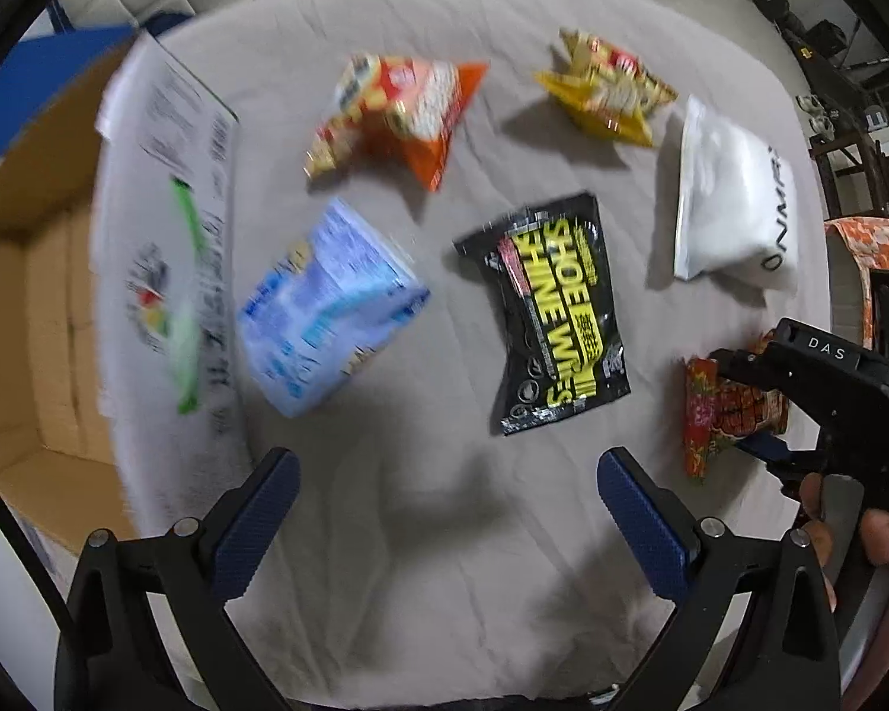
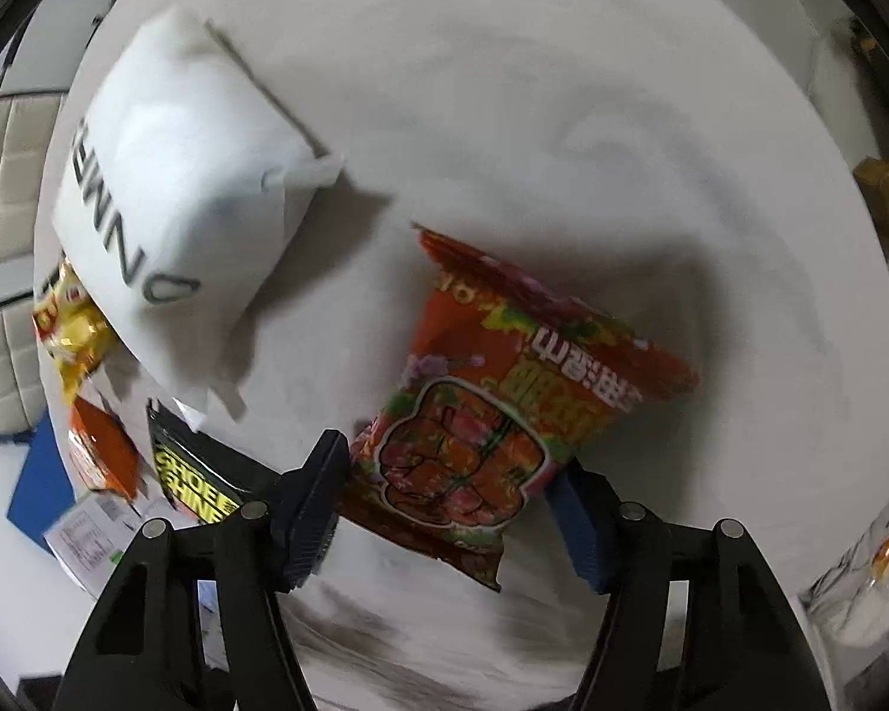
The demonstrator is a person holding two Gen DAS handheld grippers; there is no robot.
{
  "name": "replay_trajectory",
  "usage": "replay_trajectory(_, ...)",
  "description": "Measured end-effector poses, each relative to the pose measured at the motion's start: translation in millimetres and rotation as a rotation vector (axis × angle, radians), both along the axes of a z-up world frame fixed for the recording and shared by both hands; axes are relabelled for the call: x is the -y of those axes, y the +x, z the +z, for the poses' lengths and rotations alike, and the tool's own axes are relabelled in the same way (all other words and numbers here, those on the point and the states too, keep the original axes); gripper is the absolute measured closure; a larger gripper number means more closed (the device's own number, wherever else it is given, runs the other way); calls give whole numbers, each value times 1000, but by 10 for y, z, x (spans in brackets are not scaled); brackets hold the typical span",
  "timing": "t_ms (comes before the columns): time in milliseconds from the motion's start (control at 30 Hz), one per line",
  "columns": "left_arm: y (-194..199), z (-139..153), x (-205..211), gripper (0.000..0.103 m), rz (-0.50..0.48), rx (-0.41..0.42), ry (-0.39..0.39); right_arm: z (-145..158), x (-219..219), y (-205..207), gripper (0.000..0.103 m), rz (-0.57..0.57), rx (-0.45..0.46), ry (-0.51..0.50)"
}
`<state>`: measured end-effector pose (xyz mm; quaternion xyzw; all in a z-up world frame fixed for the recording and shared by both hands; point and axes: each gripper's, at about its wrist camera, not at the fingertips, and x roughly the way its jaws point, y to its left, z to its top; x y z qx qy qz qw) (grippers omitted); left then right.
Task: Organize soft objects
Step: 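Grasp the red candy bag with the right gripper while the left grasps the black shoe-shine pack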
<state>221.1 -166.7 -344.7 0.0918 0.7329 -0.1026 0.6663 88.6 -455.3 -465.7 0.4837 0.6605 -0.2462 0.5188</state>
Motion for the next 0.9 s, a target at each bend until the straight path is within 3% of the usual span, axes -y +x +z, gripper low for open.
replay_trajectory(33,-1,-48,-6,0,7,-19,-10,6,-22,27,44,44,-5,-17)
replay_trajectory(267,156,-206,76,0,36,-104,-103,96,-393,162,52,661,-95,-213)
replay_trajectory(367,246,-297,179,0,39,-135,-117,106,-472,165,52,792,-117,-277)
replay_trajectory(533,372,-631,442,2,38,-184,-95,106,-301,147,50,689,-92,-254)
replay_trajectory(600,378,-741,558,14,24,-185,-79,98,-247,131,49,645,-84,-242)
replay_trajectory(667,369,-843,666,35,-12,-187,-62,61,-172,185,49,634,-82,-239)
replay_trajectory(900,121,-837,780,50,-113,-104,-3,64,-368,148,53,716,-83,-237)
